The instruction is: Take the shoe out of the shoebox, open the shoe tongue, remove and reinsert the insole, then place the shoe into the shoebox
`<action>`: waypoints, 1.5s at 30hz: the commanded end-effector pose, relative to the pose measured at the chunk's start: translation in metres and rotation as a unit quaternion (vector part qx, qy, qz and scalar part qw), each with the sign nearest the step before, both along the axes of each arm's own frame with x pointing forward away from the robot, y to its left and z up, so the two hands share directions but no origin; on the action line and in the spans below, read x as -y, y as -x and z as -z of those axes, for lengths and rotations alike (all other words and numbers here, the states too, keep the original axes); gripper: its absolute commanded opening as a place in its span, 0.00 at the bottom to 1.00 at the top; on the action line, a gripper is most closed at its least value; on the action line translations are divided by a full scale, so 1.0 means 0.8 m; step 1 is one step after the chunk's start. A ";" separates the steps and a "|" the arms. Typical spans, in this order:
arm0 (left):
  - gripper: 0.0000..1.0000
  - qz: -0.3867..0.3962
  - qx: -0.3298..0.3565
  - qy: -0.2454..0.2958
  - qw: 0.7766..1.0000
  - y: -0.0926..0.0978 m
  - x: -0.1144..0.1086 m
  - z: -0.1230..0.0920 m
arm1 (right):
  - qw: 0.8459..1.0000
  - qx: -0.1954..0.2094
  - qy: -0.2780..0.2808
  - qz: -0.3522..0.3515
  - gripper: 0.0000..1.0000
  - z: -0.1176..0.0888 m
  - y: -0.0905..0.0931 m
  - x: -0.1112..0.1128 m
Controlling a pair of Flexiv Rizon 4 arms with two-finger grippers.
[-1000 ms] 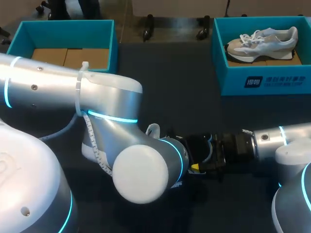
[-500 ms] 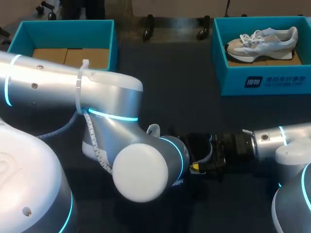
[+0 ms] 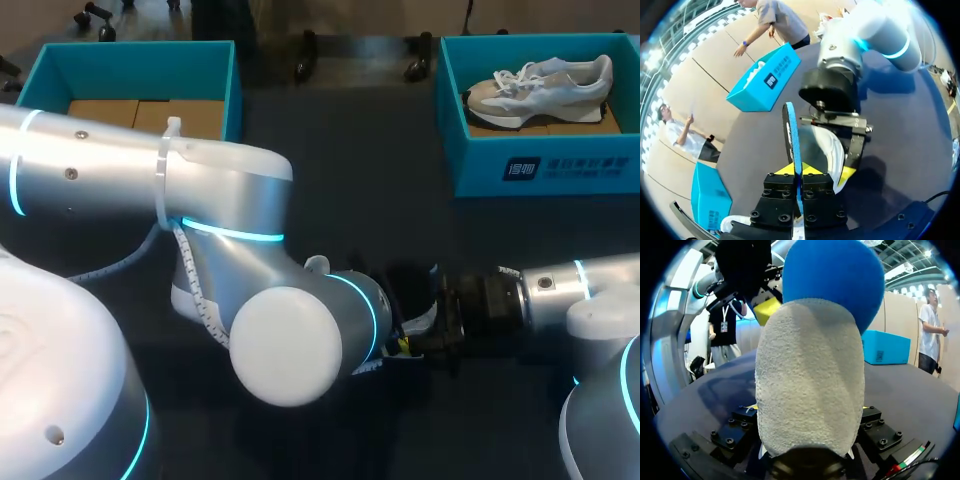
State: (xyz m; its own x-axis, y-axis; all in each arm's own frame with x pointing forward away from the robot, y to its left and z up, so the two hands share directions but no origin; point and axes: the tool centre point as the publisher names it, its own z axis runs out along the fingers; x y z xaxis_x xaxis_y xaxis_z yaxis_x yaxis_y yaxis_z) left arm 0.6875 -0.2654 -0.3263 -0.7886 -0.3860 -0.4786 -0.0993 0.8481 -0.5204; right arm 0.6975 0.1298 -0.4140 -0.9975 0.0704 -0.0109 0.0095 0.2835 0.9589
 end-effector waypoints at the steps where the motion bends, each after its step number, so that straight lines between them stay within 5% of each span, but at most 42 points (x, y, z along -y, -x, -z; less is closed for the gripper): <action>1: 0.00 -0.008 0.000 0.017 1.000 -0.003 0.003 -0.010 | 1.000 -0.001 0.003 -0.001 0.00 -0.001 0.000 -0.002; 10: 0.00 0.007 0.005 0.039 0.999 -0.008 0.011 -0.018 | 1.000 -0.001 0.003 -0.001 0.00 -0.001 0.000 -0.002; 13: 0.29 0.023 0.011 0.038 0.999 -0.005 0.010 -0.017 | 1.000 -0.001 0.003 -0.001 0.00 -0.001 0.000 -0.002; 17: 0.38 0.046 0.014 0.035 0.998 -0.001 0.006 -0.013 | 1.000 -0.001 0.003 -0.001 0.00 -0.001 0.000 -0.002; 33: 0.32 0.092 0.012 0.073 0.993 -0.001 -0.017 0.000 | 1.000 -0.001 0.003 -0.001 0.00 -0.001 0.000 -0.002; 45: 0.33 0.114 -0.002 0.086 0.990 -0.006 -0.005 0.002 | 1.000 -0.001 0.003 -0.001 0.00 -0.001 0.000 -0.002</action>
